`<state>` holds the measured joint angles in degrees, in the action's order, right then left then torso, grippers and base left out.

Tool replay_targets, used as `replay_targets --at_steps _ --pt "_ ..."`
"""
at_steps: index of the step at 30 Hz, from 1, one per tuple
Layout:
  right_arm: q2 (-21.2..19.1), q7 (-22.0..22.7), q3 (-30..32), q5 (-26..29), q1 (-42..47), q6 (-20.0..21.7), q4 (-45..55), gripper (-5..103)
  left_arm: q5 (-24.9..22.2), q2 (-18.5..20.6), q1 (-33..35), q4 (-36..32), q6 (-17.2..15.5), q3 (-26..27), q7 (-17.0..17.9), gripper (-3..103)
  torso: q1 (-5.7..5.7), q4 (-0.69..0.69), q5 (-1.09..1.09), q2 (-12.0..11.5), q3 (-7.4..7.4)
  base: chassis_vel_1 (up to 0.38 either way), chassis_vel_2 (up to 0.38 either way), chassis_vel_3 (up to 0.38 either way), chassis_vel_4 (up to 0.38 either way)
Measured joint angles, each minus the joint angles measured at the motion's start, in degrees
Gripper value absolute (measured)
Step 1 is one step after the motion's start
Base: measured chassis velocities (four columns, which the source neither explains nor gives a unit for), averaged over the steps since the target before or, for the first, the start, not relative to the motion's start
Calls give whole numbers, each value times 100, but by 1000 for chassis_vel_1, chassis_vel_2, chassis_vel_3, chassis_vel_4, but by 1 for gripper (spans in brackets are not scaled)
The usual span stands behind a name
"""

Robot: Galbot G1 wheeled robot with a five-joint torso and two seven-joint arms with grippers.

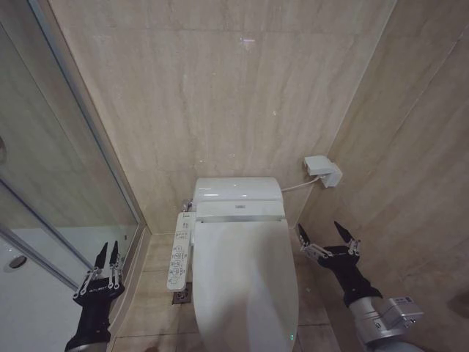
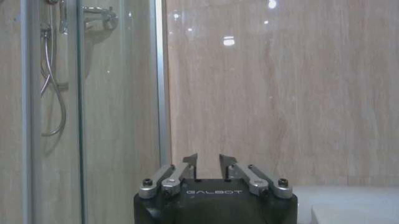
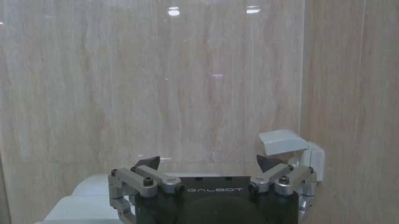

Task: Open the toilet lid, clean the toilet bowl with a toilet brush, close the toilet lid, and flush.

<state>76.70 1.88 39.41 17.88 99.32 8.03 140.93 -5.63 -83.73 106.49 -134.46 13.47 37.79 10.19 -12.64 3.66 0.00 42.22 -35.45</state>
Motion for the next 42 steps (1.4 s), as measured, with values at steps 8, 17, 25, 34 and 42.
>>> replay_targets --at_steps 8,17,25,34,42 --pt "0 0 0 0 0 0 0 100 78 -43 3 -25 -109 -16 -179 33 0 0 0 0 0 0 0 0 0" --pt "0 0 0 0 0 0 0 100 243 -51 -16 -58 -210 -37 -75 87 0 0 -1 0 0 0 0 0 0" --pt "0 0 0 0 0 0 0 100 322 90 93 -305 -395 -64 4 100 0 0 -1 0 0 0 0 0 0" --pt "0 0 0 0 0 0 0 100 328 105 158 -420 -413 -86 70 100 0 0 -1 0 0 0 0 0 0" --pt "0 0 0 0 0 0 0 100 297 107 204 -528 -505 -82 134 100 0 0 -1 0 0 0 0 0 0"
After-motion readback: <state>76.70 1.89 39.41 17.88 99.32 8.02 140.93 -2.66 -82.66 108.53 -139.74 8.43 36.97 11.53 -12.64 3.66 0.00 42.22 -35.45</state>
